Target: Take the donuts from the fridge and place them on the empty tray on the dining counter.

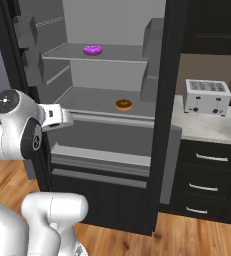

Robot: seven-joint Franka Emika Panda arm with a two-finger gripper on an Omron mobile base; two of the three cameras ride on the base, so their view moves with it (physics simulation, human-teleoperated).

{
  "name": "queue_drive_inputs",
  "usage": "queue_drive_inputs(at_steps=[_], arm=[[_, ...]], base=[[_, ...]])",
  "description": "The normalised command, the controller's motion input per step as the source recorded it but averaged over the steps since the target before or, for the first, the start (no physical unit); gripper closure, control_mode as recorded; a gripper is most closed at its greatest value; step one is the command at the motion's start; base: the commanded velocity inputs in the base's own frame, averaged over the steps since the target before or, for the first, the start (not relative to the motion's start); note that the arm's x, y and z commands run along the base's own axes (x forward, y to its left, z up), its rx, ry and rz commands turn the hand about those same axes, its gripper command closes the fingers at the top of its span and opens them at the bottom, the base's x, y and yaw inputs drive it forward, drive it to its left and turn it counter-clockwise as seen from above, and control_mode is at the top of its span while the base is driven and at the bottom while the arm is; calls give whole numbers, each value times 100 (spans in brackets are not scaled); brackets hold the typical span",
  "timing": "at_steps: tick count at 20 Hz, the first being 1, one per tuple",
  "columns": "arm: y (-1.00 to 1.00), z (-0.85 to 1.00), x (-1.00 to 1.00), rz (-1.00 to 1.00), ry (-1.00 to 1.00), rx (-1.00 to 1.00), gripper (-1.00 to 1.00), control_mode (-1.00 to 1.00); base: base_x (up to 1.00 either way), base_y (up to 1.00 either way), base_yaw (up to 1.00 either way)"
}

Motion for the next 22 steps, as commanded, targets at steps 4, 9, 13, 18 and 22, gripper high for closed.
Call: queue_drive_inputs(at_steps=[4, 9, 13, 18, 22], arm=[[-70, 1, 2, 29, 0, 0, -100, -100], [1, 0, 1, -1, 0, 0, -100, -100], [32, -3, 61, 23, 0, -7, -100, -100], [7, -18, 100, 53, 1, -18, -100, -100], [30, -44, 90, 55, -19, -18, -100, -100]], base=[[0, 0, 0], [0, 0, 0], [0, 0, 0], [0, 0, 0], [0, 0, 0]])
